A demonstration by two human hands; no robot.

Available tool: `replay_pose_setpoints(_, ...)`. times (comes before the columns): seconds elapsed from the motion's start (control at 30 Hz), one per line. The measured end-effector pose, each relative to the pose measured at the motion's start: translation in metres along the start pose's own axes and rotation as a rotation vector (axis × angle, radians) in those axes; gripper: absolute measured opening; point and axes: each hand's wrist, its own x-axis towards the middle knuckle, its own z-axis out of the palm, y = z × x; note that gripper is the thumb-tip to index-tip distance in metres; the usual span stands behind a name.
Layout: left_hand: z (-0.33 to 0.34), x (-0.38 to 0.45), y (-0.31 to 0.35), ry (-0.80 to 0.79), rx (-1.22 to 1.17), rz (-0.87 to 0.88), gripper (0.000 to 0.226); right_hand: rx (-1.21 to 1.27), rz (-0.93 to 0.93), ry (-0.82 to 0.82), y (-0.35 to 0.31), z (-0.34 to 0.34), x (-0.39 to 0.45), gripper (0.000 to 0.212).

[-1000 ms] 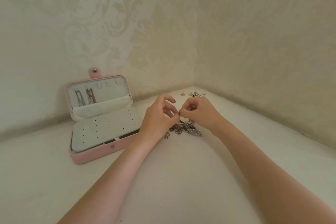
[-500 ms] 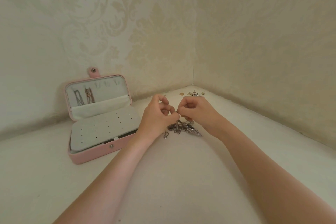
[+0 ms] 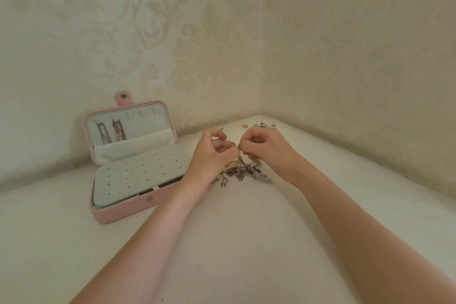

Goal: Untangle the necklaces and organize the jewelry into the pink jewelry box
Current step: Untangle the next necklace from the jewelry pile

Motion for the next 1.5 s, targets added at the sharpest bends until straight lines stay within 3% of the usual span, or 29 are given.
replay_pose_setpoints(0.1, 0.0, 0.001, -0.001, 0.03, -0.041, 0.009, 0.027, 0.119, 0.077, 0.006, 0.001, 0.003, 0.001, 0.024)
replay_pose_setpoints(0.23, 0.003, 0.002, -0.006, 0.074, 0.329, 0.23, 0.033, 0.099, 0.186, 0.015, 0.002, 0.004, 0.0, 0.025)
replay_pose_setpoints(0.3, 0.004, 0.001, -0.007, 0.09, 0.384, 0.252, 0.033, 0.078, 0.166, 0.029, 0.002, 0.005, -0.001, 0.025)
replay_pose_setpoints(0.5, 0.002, 0.003, -0.003, 0.093, -0.042, 0.006, 0.026, 0.17, 0.074, 0.021, 0.0, 0.009, -0.001, 0.024)
replay_pose_setpoints(0.73, 0.002, 0.004, -0.002, 0.123, -0.208, 0.057, 0.023, 0.385, 0.131, -0.048, 0.0, 0.016, 0.0, 0.018)
replay_pose_setpoints(1.0, -0.001, 0.003, -0.004, 0.054, -0.161, 0.014, 0.025, 0.36, 0.103, -0.052, -0.001, 0.007, 0.0, 0.013)
replay_pose_setpoints(1.23, -0.002, 0.003, -0.004, 0.025, -0.134, 0.0, 0.022, 0.231, 0.074, -0.064, -0.005, -0.001, 0.0, 0.018)
replay_pose_setpoints(1.5, -0.001, 0.002, -0.003, 0.027, -0.061, -0.011, 0.02, 0.301, 0.11, -0.042, -0.004, -0.002, 0.0, 0.028)
